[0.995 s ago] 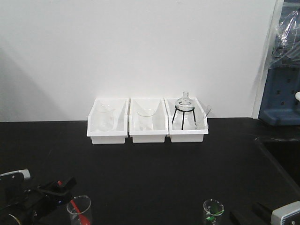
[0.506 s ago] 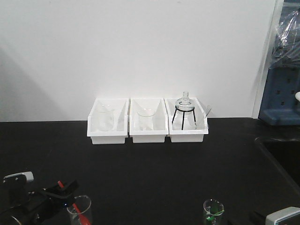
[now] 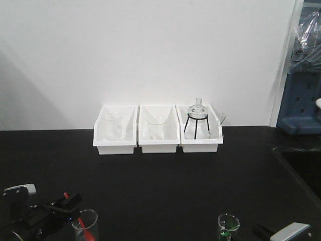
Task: Sort red and green spoons into left cabinet
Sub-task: 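Lower both grippers toward the beakers, left to red spoon, right to green spoon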
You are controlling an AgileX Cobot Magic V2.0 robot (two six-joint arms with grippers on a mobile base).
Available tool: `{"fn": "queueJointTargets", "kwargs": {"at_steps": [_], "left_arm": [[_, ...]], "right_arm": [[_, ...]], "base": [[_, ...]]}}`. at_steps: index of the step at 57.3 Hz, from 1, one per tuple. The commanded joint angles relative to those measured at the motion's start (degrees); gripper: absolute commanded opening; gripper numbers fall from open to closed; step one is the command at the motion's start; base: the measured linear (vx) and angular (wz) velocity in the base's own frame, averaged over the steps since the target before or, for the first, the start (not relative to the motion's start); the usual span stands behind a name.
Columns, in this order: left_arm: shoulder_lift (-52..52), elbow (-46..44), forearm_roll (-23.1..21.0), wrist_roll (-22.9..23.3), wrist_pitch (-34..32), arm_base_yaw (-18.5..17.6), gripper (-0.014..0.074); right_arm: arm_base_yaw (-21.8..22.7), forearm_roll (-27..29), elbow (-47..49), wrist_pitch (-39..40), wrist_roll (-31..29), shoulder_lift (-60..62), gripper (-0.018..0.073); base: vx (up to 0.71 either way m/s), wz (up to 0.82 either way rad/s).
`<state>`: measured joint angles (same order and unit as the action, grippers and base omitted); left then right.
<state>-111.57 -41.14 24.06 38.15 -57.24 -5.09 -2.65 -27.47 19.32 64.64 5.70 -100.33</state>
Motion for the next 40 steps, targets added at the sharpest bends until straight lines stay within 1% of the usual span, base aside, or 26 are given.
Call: {"fn": "queueJointTargets", "kwargs": {"at_steps": [1, 14, 20, 25, 30, 40], "left_arm": [[2.45, -1.39, -0.70, 0.44, -4.90, -0.24, -0.0008], [2.45, -1.39, -0.70, 0.44, -4.90, -0.24, -0.0008], [2.45, -1.39, -0.70, 0.44, -4.90, -0.24, -0.0008], [2.45, -1.39, -0.70, 0.44, -4.90, -0.24, -0.0008], [2.45, -1.39, -0.70, 0.20, -4.90, -0.24, -0.0008], [2.45, -1.39, -0.78, 0.20, -4.90, -0.24, -0.0008]], "right_arm": [[-0.04, -1.08, 3.41, 6.17, -0.39, -0.30, 0.0449], [-0.04, -1.43, 7.84, 6.11, 0.31, -4.16, 0.0449], [-0.04, -2.54, 9.53, 6.11, 0.37, -5.35, 0.0449], [-0.04, -3.82, 10.57, 6.03, 1.66, -6.26, 0.0443], [-0.25, -3.86, 11.07, 5.85, 2.99, -6.94, 0.0430], [-0.31, -3.86, 11.43, 4.85, 2.98, -7.76, 0.0378]], "base": [[0.00, 0.00], [0.00, 0.00], [0.00, 0.00], [0.00, 0.00], [0.00, 0.00], [0.00, 0.00]]}}
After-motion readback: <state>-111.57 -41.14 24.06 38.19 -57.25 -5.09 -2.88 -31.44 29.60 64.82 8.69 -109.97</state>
